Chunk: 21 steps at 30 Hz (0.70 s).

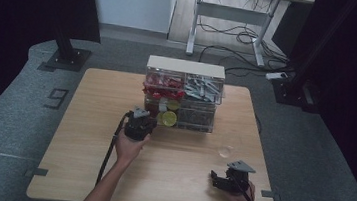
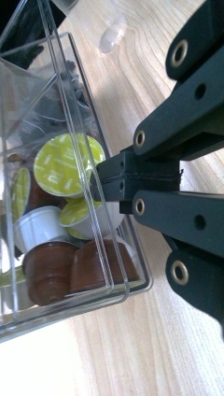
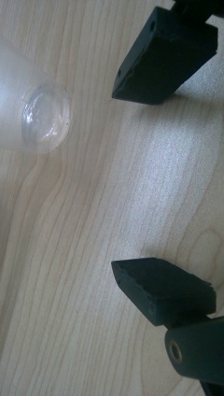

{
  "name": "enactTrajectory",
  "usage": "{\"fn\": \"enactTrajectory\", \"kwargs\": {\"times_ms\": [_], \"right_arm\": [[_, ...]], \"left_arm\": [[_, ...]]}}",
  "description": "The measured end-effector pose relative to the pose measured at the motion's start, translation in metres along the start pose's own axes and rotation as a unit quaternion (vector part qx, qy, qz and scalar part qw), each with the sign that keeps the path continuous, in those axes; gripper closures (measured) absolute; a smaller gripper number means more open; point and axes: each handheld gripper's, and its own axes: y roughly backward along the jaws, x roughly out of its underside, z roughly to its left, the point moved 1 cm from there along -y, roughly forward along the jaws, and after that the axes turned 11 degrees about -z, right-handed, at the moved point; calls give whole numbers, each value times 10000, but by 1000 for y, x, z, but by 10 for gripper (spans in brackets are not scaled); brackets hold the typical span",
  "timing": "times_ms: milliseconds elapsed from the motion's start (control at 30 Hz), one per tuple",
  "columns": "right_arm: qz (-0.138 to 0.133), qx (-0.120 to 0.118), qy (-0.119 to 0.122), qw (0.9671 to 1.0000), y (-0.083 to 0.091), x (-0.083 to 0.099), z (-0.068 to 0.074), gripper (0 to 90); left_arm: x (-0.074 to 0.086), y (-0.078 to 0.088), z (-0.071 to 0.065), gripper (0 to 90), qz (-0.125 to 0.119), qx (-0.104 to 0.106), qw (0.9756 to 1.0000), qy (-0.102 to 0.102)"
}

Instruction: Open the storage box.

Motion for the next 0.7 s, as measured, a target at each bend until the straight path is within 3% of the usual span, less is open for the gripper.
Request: {"fn": "enactTrajectory", "kwargs": {"times_ms": [400,700], "right_arm": [[-5,-4,15,10000,0,0,0,149],[2,-5,4,10000,0,0,0,149]], "left_arm": [[-16,4,-2,900,-60,-88,9998,-153],[-27,5,-2,900,-101,-71,9998,-124]]}}
